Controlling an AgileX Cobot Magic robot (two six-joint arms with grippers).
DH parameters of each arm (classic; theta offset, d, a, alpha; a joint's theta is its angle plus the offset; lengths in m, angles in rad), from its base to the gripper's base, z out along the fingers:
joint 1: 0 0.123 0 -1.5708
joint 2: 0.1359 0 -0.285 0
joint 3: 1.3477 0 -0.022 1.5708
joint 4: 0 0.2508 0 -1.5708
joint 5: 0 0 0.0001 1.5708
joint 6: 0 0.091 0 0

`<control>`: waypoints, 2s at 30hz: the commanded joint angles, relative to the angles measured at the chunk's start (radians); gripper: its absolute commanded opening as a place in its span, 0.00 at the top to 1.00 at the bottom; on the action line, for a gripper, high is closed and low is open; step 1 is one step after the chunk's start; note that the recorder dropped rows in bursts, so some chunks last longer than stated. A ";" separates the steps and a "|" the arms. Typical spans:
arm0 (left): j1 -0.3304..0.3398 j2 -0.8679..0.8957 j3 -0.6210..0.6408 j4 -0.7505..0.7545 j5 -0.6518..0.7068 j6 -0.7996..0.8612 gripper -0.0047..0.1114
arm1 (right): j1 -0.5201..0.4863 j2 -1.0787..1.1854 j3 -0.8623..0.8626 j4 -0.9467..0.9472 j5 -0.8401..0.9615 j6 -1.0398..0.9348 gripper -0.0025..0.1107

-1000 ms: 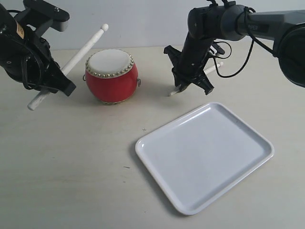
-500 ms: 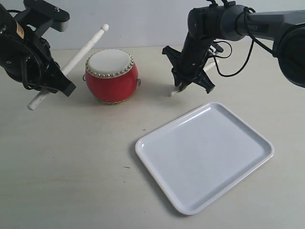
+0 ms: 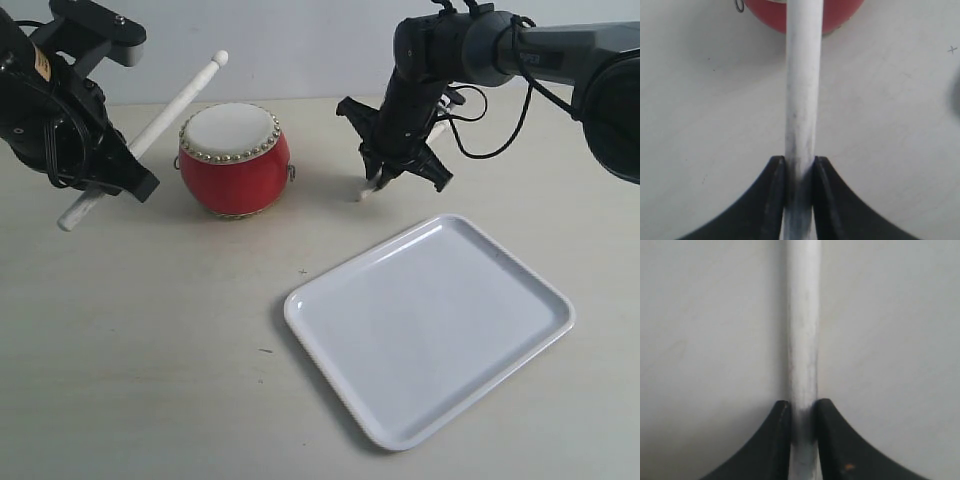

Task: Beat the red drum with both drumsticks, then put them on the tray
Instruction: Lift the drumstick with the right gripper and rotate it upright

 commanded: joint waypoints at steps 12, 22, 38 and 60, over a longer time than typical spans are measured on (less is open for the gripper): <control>0.003 -0.003 -0.001 0.004 -0.004 -0.002 0.96 | -0.001 0.003 -0.003 -0.014 0.055 -0.768 0.98; 0.003 -0.003 -0.001 0.004 -0.004 -0.002 0.96 | -0.001 0.003 -0.003 -0.060 0.122 -1.340 0.98; 0.003 -0.003 -0.001 0.004 -0.004 0.000 0.96 | -0.001 0.003 -0.003 0.037 0.141 -1.364 0.76; 0.003 -0.011 -0.001 0.004 -0.002 0.000 0.96 | -0.001 -0.251 -0.003 -0.039 0.267 -1.233 0.98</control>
